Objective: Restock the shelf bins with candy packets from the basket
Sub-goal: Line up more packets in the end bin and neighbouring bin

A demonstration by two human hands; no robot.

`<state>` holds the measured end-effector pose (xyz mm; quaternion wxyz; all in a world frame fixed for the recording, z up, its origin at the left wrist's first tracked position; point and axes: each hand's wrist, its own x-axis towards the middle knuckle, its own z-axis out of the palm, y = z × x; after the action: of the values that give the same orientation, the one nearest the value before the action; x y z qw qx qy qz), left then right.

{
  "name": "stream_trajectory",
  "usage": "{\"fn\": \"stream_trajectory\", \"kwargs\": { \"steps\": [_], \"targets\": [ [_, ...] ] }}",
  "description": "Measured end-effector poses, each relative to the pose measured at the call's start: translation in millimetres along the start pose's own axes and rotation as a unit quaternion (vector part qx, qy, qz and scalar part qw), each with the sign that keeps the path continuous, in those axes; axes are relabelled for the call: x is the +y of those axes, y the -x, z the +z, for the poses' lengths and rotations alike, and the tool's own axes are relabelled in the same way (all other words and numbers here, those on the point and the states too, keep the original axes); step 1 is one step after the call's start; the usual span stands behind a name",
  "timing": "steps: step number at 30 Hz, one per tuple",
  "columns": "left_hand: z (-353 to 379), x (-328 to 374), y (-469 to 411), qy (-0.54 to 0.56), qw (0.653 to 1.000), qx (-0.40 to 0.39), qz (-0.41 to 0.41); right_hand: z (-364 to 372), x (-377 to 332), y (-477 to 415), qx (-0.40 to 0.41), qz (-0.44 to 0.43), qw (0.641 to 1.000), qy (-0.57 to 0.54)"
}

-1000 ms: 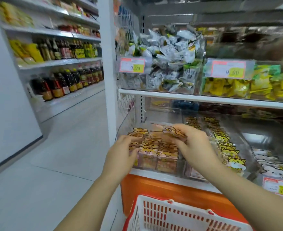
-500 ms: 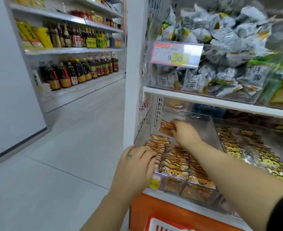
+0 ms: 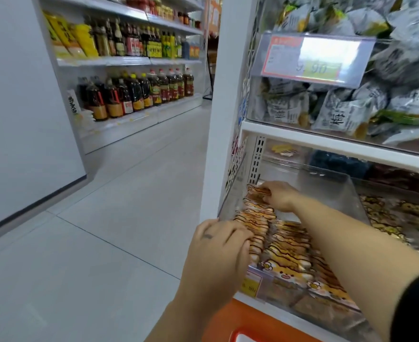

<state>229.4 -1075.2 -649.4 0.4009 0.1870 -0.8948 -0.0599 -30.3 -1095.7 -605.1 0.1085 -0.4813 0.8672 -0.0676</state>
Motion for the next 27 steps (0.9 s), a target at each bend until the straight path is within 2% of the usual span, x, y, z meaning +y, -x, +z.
{"fn": "stream_trajectory", "kwargs": {
  "steps": [8,12,15,18,20,24,27],
  "targets": [
    [-1,3,0,0.013,1.000,0.012,-0.003,-13,7,0,-0.072,-0.041,0.996,0.014],
    [-4,8,-5,0.019,1.000,0.003,0.000,-14,11,5,-0.078,-0.045,0.995,-0.031],
    [-8,15,-20,0.045,0.998,-0.023,-0.028,-12,18,9,-0.066,-0.031,0.993,-0.096],
    [-13,28,-51,0.052,0.990,-0.110,-0.068,-14,25,6,-0.083,-0.006,0.980,-0.181],
    [-7,30,-70,0.040,0.977,-0.189,-0.090,-16,26,2,-0.086,-0.005,0.980,-0.182],
    [15,26,-97,-0.013,0.919,-0.372,-0.127,-12,32,-5,-0.081,-0.010,0.982,-0.169],
    [28,20,-106,-0.046,0.891,-0.432,-0.128,-4,37,-7,-0.095,-0.005,0.977,-0.190]
  ]
}}
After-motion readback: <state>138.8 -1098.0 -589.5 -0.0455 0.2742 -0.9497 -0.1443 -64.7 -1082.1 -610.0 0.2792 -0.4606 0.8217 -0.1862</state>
